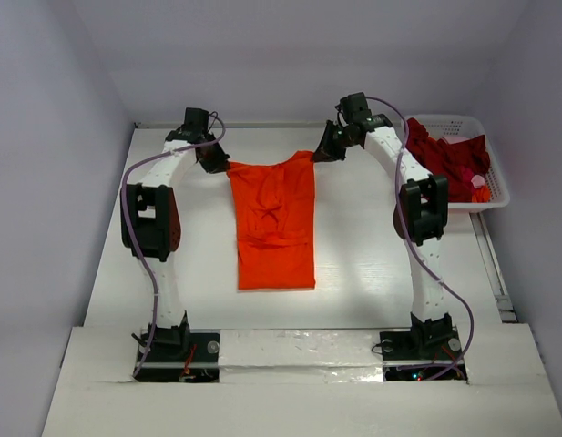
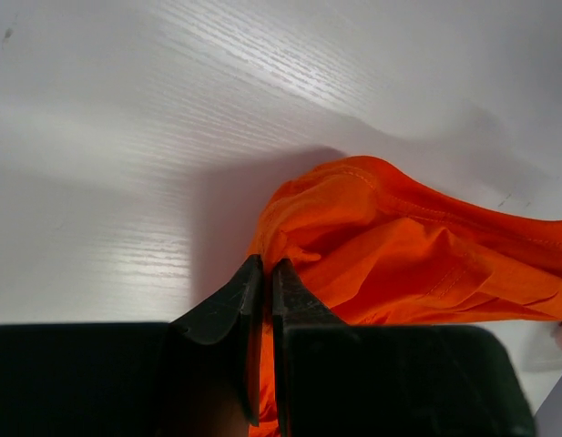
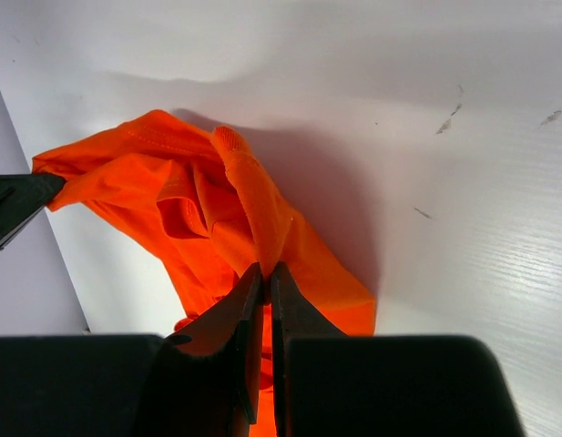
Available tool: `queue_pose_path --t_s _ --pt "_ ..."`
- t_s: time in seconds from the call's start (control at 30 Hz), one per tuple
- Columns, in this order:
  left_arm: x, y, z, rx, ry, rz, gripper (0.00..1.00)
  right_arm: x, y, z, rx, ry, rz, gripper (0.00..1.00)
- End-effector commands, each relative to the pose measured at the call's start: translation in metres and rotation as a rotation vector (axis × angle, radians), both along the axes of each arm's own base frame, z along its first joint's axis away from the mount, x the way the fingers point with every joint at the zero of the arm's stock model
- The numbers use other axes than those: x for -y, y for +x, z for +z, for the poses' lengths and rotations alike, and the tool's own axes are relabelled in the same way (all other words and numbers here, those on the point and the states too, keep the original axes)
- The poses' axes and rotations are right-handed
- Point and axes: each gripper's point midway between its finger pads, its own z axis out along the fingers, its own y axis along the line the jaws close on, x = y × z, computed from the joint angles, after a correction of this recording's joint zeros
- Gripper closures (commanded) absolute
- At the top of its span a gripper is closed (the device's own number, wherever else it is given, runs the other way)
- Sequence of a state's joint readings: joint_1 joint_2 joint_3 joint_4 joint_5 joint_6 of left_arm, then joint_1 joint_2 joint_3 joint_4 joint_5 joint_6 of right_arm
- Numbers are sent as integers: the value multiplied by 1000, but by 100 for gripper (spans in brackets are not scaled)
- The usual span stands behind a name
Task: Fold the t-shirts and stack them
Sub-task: Fold the tshirt
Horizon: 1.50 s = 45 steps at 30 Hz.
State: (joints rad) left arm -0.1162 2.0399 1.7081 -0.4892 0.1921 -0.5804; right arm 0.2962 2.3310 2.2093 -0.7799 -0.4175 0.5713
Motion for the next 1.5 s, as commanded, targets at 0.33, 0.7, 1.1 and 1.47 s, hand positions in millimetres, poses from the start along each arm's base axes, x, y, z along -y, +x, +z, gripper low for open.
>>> queue_pose_path --t_s 0.33,0.7,1.1,1.47 --pt "-1 -4 34 52 -18 -12 100 -7 -18 13 14 41 56 100" --pt "-10 -37 48 -4 8 18 100 -10 -56 24 5 33 80 100" --pt "-12 -61 60 -15 13 0 100 -11 -85 26 -18 34 106 100" --pt "-10 -75 82 10 -15 6 100 -19 -118 39 -8 40 147 100"
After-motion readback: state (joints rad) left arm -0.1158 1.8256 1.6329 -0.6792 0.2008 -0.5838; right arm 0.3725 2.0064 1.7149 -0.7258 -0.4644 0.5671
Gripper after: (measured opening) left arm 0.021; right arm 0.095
